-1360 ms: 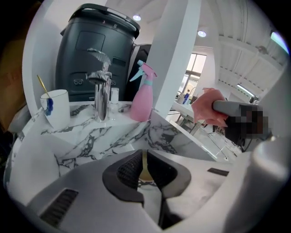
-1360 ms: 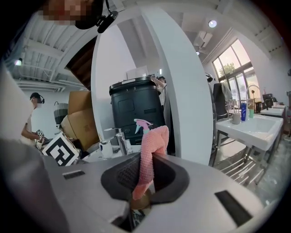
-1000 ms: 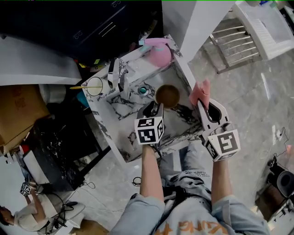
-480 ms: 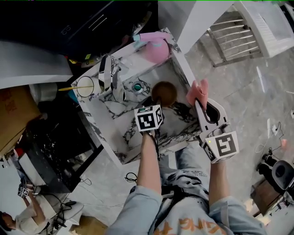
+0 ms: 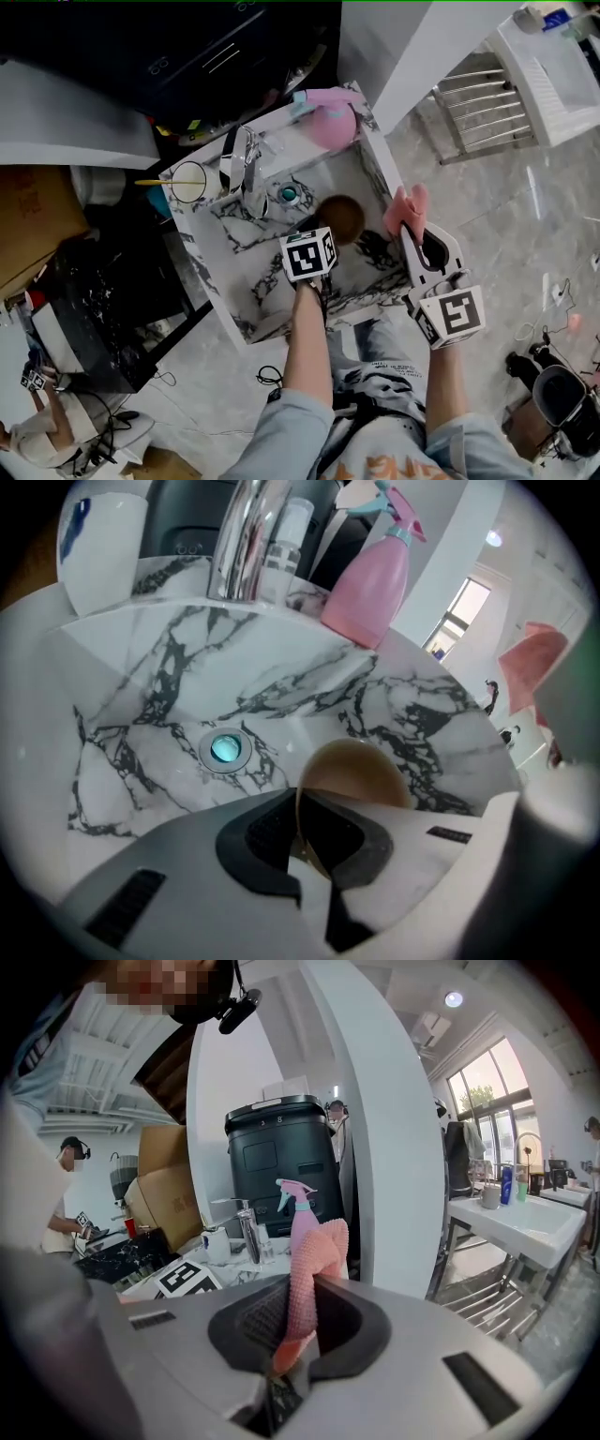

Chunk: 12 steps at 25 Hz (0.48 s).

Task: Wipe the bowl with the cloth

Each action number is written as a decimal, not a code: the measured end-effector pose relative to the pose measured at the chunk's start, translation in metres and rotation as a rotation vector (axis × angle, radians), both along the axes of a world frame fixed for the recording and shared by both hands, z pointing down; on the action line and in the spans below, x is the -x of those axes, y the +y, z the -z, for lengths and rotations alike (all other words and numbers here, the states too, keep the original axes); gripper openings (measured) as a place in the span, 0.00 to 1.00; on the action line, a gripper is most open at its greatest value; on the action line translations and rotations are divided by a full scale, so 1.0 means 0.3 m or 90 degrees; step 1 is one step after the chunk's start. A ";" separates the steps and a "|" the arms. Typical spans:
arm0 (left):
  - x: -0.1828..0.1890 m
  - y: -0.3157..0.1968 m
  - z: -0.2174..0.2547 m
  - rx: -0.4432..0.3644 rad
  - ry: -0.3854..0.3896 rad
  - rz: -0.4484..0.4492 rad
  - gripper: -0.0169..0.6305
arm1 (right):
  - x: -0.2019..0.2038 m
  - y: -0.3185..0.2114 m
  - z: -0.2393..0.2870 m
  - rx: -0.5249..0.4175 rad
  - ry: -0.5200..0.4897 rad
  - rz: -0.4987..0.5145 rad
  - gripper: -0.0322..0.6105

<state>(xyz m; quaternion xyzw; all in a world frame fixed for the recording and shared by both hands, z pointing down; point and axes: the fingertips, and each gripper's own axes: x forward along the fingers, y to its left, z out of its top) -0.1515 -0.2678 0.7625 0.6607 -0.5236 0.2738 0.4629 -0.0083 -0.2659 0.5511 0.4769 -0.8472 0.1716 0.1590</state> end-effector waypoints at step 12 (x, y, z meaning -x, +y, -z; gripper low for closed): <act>0.062 0.057 0.422 -0.146 0.008 0.070 0.07 | -0.026 0.016 0.162 -0.053 -0.026 0.055 0.13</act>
